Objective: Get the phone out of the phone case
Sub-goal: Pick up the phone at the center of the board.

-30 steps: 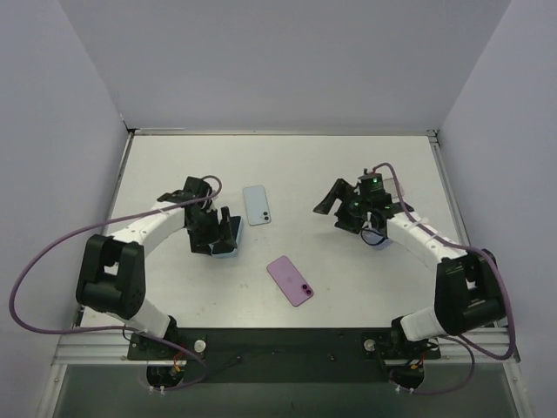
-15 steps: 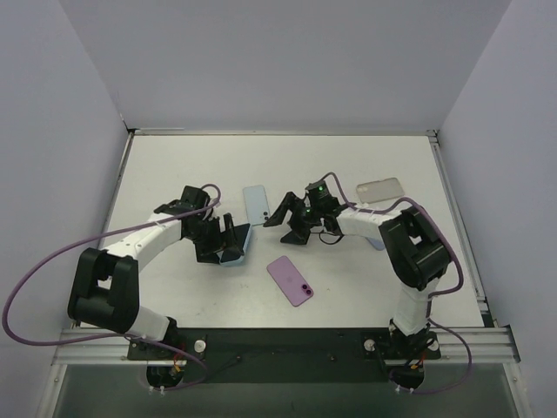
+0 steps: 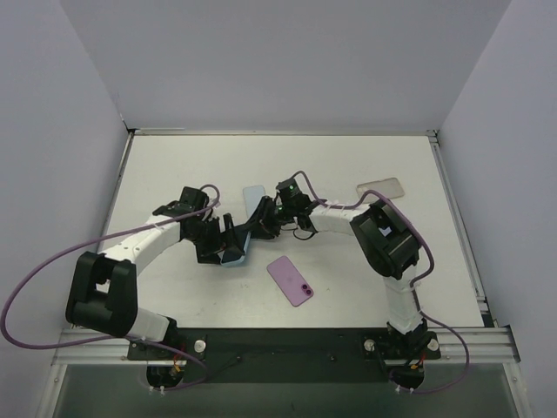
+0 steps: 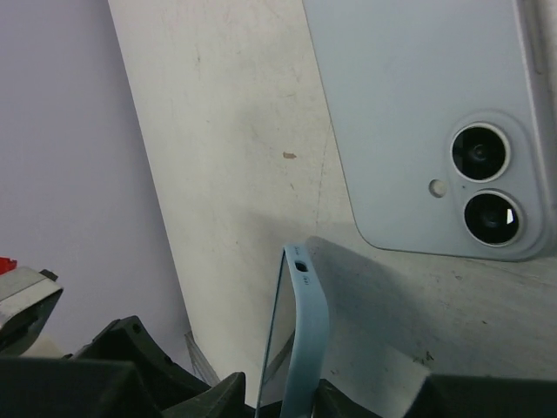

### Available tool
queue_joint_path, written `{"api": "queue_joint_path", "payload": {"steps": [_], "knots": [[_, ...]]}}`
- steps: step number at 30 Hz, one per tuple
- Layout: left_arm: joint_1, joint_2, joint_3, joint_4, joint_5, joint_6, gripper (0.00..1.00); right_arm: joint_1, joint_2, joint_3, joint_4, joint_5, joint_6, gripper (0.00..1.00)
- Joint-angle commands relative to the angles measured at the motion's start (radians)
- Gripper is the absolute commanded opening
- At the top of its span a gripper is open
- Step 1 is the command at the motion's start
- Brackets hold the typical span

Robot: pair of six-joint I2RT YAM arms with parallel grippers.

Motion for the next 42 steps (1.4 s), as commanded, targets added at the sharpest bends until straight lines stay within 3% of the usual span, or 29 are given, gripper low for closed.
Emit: {"api": "queue_joint_path", "payload": {"steps": [1,5,11,16,21,24,25,28,30,36,42], "knots": [[-0.007,-0.06,0.016,0.043,0.064,-0.015,0.56,0.033,0.014,0.056,-0.015,-0.038,0.001,0.27],[-0.007,-0.09,0.028,0.024,0.05,-0.024,0.62,0.015,-0.01,0.044,-0.017,-0.053,-0.013,0.0],[-0.003,-0.115,0.039,0.017,0.073,-0.032,0.84,-0.066,-0.125,-0.037,-0.013,-0.078,-0.086,0.0],[0.002,-0.165,0.085,0.034,0.105,-0.066,0.96,-0.14,-0.23,-0.075,-0.105,-0.098,-0.202,0.0],[0.005,-0.216,0.091,0.129,0.219,-0.137,0.96,-0.169,-0.279,-0.109,-0.115,-0.139,-0.251,0.0],[0.026,-0.242,0.022,0.295,0.317,-0.246,0.95,-0.178,-0.313,-0.152,-0.025,-0.188,-0.239,0.0],[0.035,-0.248,-0.004,0.417,0.381,-0.289,0.93,-0.183,-0.332,-0.167,0.006,-0.222,-0.225,0.0],[0.057,-0.274,-0.12,0.696,0.433,-0.469,0.9,-0.197,-0.375,-0.235,0.153,-0.27,-0.193,0.0],[0.052,-0.296,-0.168,0.789,0.438,-0.529,0.89,-0.214,-0.392,-0.284,0.283,-0.322,-0.145,0.0],[0.046,-0.291,-0.213,0.824,0.466,-0.544,0.89,-0.221,-0.434,-0.316,0.437,-0.377,-0.081,0.0],[0.04,-0.258,-0.263,0.958,0.499,-0.613,0.88,-0.221,-0.408,-0.31,0.612,-0.397,0.026,0.0]]}}
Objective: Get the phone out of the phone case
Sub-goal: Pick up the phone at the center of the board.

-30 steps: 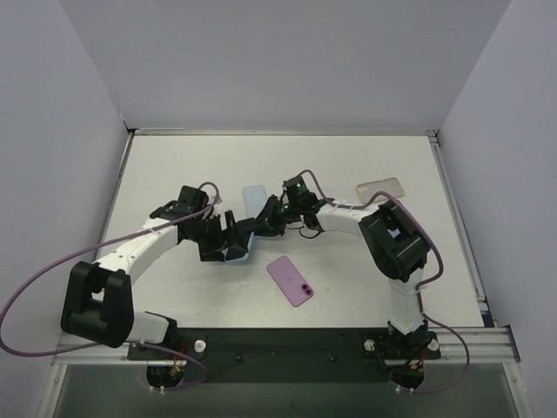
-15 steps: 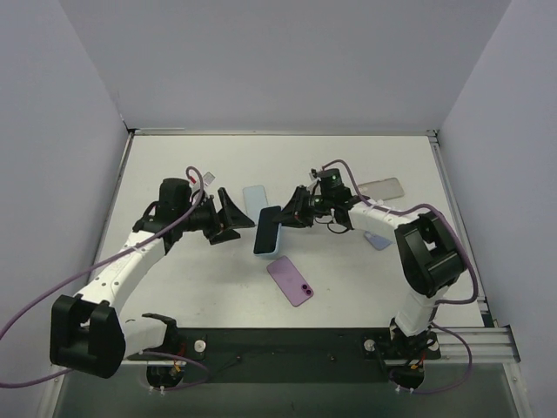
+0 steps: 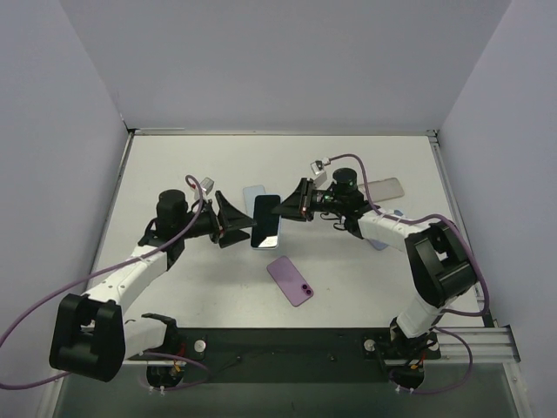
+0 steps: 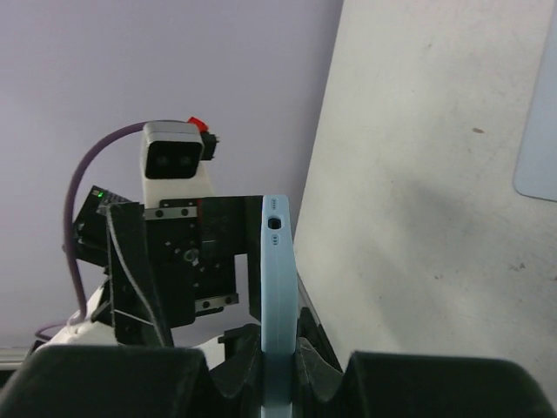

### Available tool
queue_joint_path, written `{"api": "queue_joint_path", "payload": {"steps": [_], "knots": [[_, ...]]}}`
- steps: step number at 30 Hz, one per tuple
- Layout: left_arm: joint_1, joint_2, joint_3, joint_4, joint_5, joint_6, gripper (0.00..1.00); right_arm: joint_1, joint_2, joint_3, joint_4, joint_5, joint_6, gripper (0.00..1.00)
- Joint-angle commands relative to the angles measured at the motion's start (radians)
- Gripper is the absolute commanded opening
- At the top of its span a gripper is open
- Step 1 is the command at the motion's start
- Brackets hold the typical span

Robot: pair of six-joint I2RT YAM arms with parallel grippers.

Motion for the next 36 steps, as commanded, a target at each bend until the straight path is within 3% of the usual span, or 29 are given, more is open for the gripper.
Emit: {"api": "queue_joint_path", "payload": {"steps": [1,8,12,19,24,27,28,30,31,33,36], "knots": [[-0.01,0.02,-0.028,0.184,0.06,-0.069,0.88,0.0,-0.022,0.023,0.29,-0.081,0.124,0.0],[-0.034,0.054,-0.033,0.289,0.06,-0.135,0.86,0.016,0.05,0.026,0.557,-0.101,0.29,0.0],[-0.047,0.075,-0.042,0.402,0.06,-0.201,0.8,0.033,0.083,0.03,0.576,-0.104,0.304,0.0],[-0.059,0.082,-0.033,0.422,0.054,-0.222,0.54,0.036,0.096,0.029,0.576,-0.095,0.304,0.0],[-0.065,0.088,-0.035,0.428,0.048,-0.233,0.16,0.037,0.103,0.032,0.579,-0.087,0.308,0.0],[-0.067,0.086,-0.033,0.433,0.05,-0.236,0.0,0.036,0.101,0.035,0.539,-0.081,0.305,0.0],[-0.068,0.086,-0.031,0.434,0.051,-0.238,0.0,0.03,0.098,0.04,0.518,-0.073,0.293,0.04],[-0.068,0.077,-0.033,0.437,0.045,-0.238,0.0,0.02,0.08,0.037,0.458,-0.056,0.279,0.28],[-0.068,0.072,-0.034,0.439,0.044,-0.238,0.0,0.01,0.07,0.034,0.446,-0.037,0.268,0.32],[-0.068,0.066,-0.038,0.442,0.037,-0.238,0.0,0.0,0.05,0.03,0.413,-0.023,0.265,0.41],[-0.068,0.063,-0.042,0.451,0.036,-0.239,0.0,-0.009,0.05,0.037,0.445,-0.003,0.302,0.43]]}}
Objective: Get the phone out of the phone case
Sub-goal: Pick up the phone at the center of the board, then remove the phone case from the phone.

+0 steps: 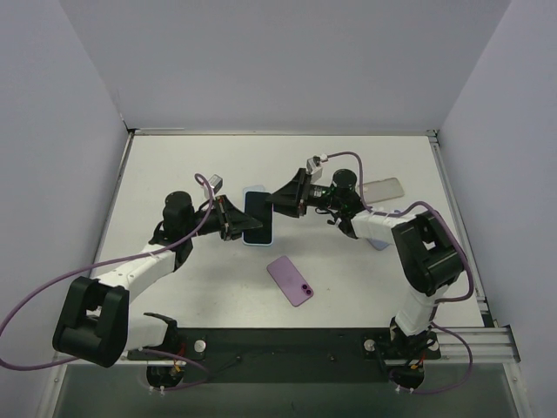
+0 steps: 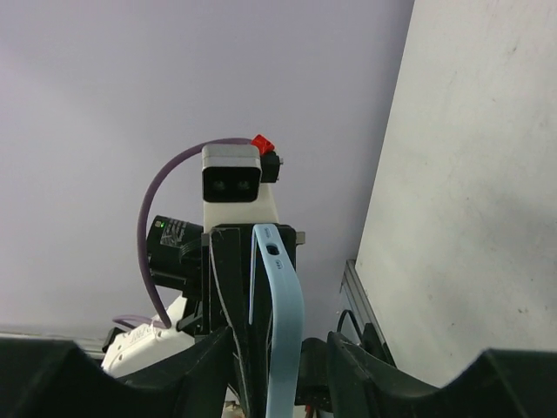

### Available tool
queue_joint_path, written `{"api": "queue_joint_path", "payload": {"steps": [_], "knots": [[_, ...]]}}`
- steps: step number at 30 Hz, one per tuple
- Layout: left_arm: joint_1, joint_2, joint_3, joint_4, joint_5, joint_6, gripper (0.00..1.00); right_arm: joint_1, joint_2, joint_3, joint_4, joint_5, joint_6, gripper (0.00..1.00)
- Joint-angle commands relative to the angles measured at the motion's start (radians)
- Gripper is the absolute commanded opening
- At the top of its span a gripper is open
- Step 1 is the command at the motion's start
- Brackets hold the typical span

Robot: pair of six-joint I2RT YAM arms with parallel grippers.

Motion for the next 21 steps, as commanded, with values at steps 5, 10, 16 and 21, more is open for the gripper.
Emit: {"api": "queue_joint_path", "payload": {"steps": [5,10,16,21], "knots": [[-0.004,-0.025,0.007,0.107,-0.006,-0.028,0.0,-0.026,0.016,0.053,0.267,0.05,0.177,0.4],[-0.004,-0.022,0.0,0.138,-0.003,-0.051,0.0,-0.023,0.091,0.078,0.451,0.079,0.308,0.36],[-0.004,-0.033,-0.001,0.135,-0.008,-0.051,0.0,-0.022,0.096,0.058,0.436,0.075,0.291,0.32],[-0.004,-0.033,0.002,0.135,-0.015,-0.053,0.0,-0.022,0.105,0.052,0.494,0.079,0.329,0.12]]}}
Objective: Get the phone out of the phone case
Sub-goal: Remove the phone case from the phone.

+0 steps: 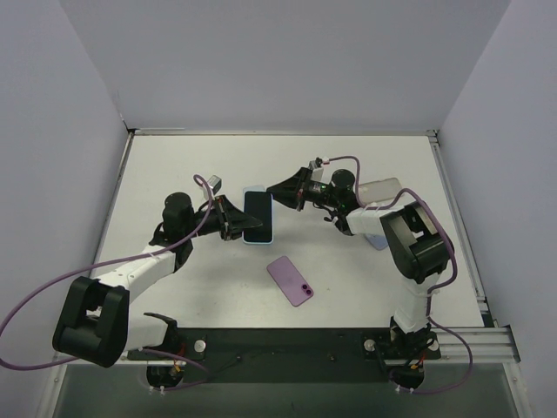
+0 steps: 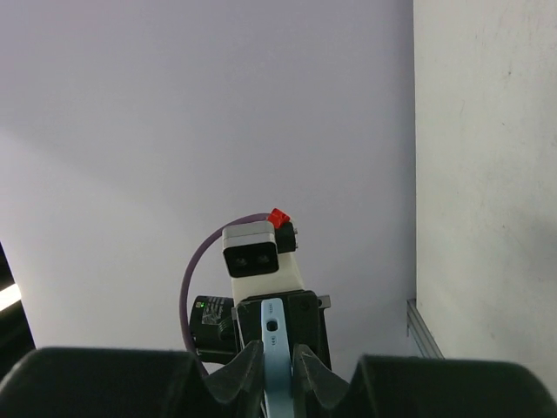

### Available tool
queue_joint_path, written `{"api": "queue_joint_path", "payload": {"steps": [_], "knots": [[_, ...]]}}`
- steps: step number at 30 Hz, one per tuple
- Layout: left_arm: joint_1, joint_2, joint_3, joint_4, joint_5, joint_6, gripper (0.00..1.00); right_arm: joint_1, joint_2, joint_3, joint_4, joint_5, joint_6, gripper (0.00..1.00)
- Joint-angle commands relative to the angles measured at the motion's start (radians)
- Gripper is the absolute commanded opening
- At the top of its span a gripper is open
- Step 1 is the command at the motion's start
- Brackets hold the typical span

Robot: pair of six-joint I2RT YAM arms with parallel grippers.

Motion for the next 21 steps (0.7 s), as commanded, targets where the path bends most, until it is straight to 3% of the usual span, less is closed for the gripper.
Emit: {"api": "queue_joint_path", "payload": {"steps": [1,10,21], "knots": [[-0.002,-0.03,0.017,0.104,0.003,-0.002,0.0,0.001,-0.01,0.014,0.359,0.006,0.063,0.11],[-0.002,-0.024,0.022,0.104,-0.001,-0.011,0.0,0.011,-0.009,0.022,0.379,-0.005,0.075,0.2],[-0.002,-0.012,0.028,0.124,-0.007,-0.039,0.0,0.024,-0.016,-0.003,0.377,-0.019,0.041,0.19]]}}
